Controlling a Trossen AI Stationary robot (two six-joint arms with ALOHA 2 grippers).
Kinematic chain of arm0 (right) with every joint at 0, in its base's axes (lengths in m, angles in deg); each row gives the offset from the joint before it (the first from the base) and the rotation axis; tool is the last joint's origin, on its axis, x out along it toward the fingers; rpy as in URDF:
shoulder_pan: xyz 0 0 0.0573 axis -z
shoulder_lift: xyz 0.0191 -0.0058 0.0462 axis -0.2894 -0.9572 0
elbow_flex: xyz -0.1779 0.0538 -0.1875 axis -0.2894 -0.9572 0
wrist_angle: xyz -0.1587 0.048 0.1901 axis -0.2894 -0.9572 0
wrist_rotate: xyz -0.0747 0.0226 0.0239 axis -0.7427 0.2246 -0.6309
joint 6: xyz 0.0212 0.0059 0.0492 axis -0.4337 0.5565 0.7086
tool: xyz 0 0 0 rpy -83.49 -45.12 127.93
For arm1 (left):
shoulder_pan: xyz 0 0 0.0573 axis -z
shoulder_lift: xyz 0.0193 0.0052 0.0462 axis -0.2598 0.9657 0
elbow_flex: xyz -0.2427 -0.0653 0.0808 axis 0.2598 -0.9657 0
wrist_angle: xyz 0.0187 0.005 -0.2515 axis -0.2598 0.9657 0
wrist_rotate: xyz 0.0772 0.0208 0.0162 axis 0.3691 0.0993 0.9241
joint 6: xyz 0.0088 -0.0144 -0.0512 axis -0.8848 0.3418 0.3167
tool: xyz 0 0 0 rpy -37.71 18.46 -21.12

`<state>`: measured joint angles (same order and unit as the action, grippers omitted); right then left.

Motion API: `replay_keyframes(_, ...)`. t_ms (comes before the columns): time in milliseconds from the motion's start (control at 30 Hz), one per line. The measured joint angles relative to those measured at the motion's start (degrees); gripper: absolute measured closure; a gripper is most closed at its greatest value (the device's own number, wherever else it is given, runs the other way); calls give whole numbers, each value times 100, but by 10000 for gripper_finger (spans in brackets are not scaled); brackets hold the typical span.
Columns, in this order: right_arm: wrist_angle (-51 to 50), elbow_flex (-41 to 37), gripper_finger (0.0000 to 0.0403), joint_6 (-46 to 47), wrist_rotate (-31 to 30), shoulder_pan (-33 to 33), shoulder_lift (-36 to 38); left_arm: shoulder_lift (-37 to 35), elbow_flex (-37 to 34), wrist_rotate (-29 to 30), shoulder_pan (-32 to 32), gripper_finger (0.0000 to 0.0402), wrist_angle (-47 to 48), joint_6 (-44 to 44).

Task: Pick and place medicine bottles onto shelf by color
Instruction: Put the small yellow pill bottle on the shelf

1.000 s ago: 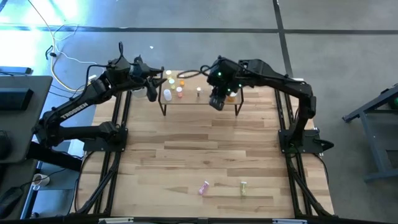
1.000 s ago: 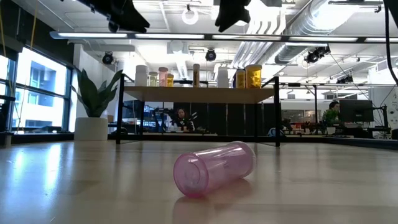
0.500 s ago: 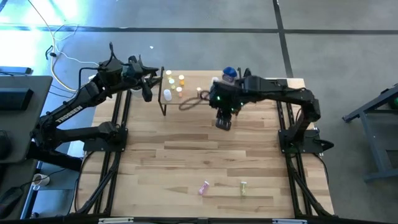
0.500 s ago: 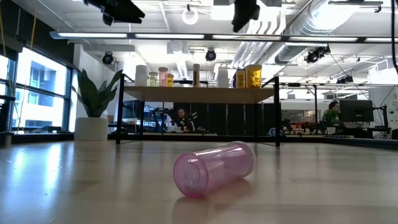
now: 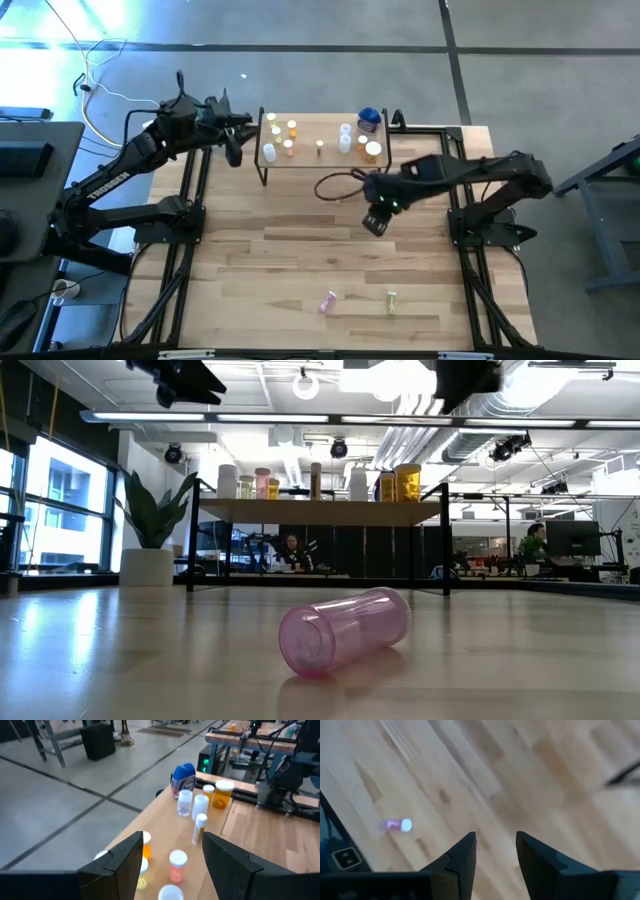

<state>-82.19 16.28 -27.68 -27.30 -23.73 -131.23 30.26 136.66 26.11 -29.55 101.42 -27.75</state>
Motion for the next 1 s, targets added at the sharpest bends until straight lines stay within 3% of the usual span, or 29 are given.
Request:
replay_keyframes(333, 118, -812, 272, 2593, 24, -1126, 178, 2, 0, -7, 8, 209, 178, 596)
replay_keyframes(1000, 425, -1239, 272, 4564, -138, -2307, 154, 4, 0, -7, 8, 208, 1176, 598)
